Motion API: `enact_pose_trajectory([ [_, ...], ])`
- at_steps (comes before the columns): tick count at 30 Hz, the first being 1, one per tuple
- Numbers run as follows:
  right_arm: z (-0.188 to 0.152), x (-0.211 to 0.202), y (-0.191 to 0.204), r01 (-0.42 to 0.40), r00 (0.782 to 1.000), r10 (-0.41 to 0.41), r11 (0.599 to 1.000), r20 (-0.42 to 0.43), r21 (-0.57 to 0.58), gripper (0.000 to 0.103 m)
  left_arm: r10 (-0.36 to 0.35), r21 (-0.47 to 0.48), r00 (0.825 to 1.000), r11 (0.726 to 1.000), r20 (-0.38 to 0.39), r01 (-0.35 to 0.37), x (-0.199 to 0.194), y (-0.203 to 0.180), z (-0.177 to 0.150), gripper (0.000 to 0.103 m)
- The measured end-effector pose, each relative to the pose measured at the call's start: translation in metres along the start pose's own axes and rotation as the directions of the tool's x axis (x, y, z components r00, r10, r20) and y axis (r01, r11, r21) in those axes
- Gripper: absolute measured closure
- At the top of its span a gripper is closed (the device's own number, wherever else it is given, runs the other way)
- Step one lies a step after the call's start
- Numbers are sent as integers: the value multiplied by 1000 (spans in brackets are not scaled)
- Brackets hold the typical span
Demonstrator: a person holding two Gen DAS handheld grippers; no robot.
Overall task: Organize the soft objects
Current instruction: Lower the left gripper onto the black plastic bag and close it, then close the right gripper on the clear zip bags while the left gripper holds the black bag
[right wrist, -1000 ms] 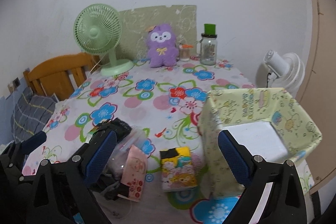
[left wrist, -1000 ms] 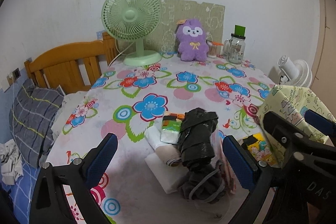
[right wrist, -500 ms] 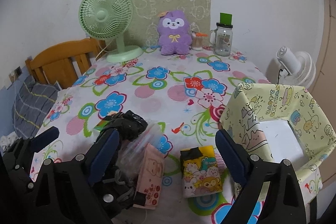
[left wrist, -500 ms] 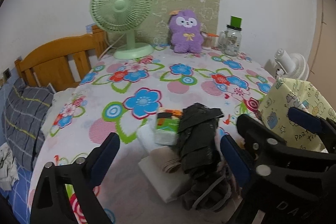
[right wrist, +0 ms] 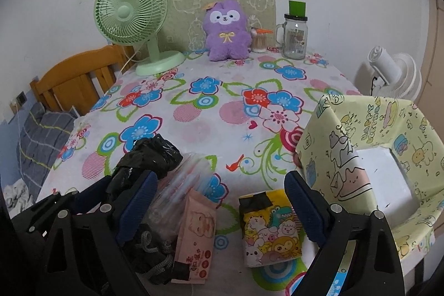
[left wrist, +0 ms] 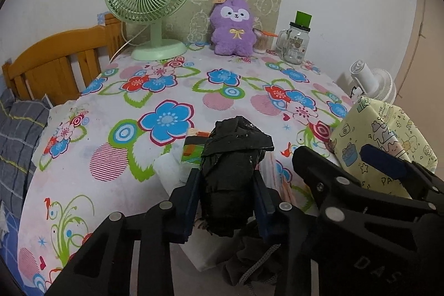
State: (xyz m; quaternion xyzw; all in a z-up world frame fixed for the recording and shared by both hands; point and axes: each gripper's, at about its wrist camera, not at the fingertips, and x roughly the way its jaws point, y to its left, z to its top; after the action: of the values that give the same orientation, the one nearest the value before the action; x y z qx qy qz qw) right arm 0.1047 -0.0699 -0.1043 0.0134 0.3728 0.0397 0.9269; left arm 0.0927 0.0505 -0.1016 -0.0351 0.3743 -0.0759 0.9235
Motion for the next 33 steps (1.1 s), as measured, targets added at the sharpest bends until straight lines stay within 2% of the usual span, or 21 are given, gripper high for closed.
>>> enact_pose_trajectory([
  [9,4,8,3,-25,999,25,999,-24,29,14,76,-26,997,997,24,-76,-4,19,4,69],
  [15,4,28,11,-70,993,75,996,-96,48,20,94,-25,996,995,6,-94,5,26,1,69],
  [24,0,54,22,-80,980,86,996,-181,42,34,83,-24,996,996,-33,-84,19,28,-5,70],
  [30,-4,65,28,-113,969,121,992,-216,49,49,84,-22,995,996,-52,-85,25,29,-7,70],
  [33,-3,65,31,-109,971,115,993,-207,40,57,82,-22,995,996,-53,-83,26,29,-7,70],
])
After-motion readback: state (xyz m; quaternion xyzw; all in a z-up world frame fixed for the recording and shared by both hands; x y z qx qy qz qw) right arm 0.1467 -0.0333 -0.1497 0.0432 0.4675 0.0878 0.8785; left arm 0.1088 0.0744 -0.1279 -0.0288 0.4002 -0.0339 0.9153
